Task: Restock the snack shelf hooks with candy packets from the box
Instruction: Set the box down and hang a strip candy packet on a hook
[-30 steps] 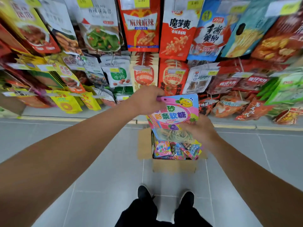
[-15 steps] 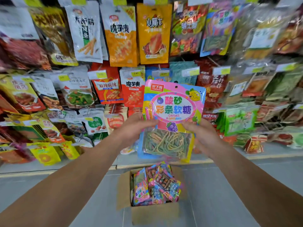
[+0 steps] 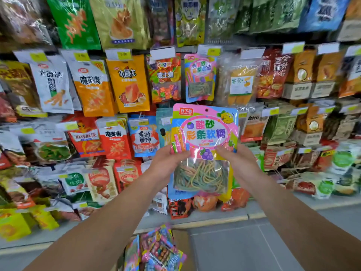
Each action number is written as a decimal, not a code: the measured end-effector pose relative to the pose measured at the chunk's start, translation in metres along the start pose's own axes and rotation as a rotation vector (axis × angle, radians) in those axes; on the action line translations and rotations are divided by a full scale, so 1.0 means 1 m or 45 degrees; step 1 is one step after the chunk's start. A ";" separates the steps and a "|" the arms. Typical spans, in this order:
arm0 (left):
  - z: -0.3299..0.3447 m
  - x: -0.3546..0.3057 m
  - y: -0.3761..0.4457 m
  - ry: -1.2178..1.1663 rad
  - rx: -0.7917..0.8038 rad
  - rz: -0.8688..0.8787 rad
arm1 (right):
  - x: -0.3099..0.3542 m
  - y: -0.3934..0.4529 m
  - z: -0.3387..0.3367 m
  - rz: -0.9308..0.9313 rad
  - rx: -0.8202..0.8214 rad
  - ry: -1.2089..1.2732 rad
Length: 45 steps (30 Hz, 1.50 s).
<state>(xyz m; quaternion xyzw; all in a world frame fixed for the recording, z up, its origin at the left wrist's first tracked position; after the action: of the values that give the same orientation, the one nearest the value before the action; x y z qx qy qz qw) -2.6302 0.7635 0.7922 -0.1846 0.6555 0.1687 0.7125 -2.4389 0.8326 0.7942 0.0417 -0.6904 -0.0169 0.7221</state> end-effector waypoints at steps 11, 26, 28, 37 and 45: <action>0.061 -0.021 0.085 0.043 -0.041 0.076 | 0.016 0.113 -0.018 -0.078 -0.017 -0.211; 0.056 -0.073 0.218 0.022 -0.327 0.124 | 0.098 0.294 0.049 -0.254 -0.064 -0.197; 0.058 -0.077 0.227 0.018 -0.341 0.146 | 0.110 0.312 0.055 -0.303 -0.063 -0.200; 0.076 -0.087 0.259 0.025 -0.412 0.163 | 0.154 0.374 0.076 -0.406 0.069 -0.316; 0.097 -0.094 0.277 0.019 -0.442 0.148 | 0.170 0.402 0.075 -0.397 0.114 0.006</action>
<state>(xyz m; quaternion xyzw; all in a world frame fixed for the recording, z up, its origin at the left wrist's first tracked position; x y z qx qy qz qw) -2.6876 1.0528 0.8809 -0.2679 0.6313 0.3189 0.6542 -2.5188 1.2158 1.0005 0.1805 -0.6739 -0.0979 0.7098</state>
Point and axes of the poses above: each hand's wrist, its own y-axis towards the middle knuckle, its own z-axis out of the palm, x = y × z, the point moved 7 cm from there along y, towards the middle knuckle, and after that the axes turned 14 degrees about -x, right-handed, at the moved point
